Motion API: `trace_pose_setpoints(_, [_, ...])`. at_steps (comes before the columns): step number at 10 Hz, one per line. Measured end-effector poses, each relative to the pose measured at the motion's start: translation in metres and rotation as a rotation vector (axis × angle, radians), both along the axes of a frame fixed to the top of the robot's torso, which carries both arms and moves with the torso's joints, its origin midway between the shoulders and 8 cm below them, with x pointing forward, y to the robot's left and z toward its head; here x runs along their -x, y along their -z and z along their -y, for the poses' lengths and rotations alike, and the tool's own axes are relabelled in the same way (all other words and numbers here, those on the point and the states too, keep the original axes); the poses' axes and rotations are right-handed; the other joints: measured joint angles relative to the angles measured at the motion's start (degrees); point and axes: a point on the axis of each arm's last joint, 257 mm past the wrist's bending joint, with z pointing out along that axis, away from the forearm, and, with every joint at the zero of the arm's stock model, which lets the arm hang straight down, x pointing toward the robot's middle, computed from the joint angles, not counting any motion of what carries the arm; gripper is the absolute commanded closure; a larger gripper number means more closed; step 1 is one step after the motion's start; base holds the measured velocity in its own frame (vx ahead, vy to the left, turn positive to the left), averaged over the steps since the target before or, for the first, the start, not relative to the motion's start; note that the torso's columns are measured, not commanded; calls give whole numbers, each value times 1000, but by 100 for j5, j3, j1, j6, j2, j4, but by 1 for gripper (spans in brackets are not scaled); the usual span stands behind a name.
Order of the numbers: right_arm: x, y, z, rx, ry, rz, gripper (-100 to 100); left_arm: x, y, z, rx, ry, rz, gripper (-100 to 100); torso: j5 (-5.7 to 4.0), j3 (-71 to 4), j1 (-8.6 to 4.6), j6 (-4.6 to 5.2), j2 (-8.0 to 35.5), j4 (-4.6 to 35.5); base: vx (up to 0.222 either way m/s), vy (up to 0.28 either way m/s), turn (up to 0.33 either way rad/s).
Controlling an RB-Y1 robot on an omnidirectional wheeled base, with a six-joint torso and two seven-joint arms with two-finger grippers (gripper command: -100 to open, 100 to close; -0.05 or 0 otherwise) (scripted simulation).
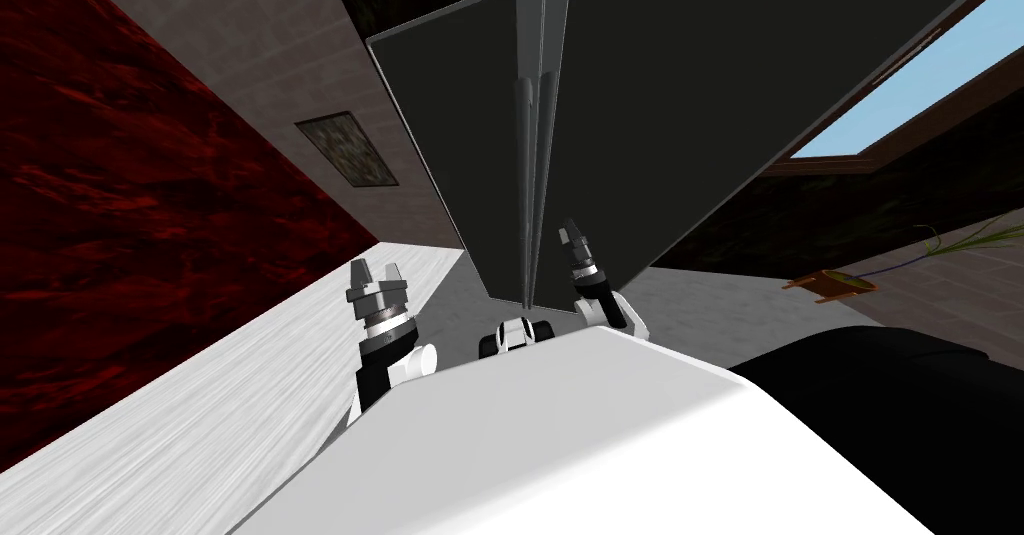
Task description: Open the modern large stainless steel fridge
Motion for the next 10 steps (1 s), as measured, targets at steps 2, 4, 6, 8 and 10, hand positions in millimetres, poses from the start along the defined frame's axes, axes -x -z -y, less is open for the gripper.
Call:
trace_pose_setpoints(2, [-5, 6, -7, 41, -30, -6, -100, 0, 0, 0, 0, 0, 0, 0, 0, 0, -1, 0, -1, 0, 15, 54, 24])
trace_pose_setpoints(4, [-9, 9, -13, 84, -58, -9, -100, 0, 0, 0, 0, 0, 0, 0, 0, -1, 1, 0, -1, 0, 16, 59, 29])
trace_pose_setpoints(6, [-13, 11, -18, 130, -87, -13, -100, 0, 0, 0, 0, 0, 0, 0, 2, -1, 7, -1, -3, -1, 19, 70, 1])
trace_pose_setpoints(8, [-18, 13, -20, 181, -106, -12, -100, 0, 0, 0, 0, 0, 0, 0, 11, -12, 57, -49, -24, -20, 2, 49, 8])
trace_pose_setpoints(10, [-24, 16, -23, 235, -125, -12, -100, 0, 0, 0, 0, 0, 0, 0, 25, -32, 120, -88, -59, -41, 21, 51, 4])
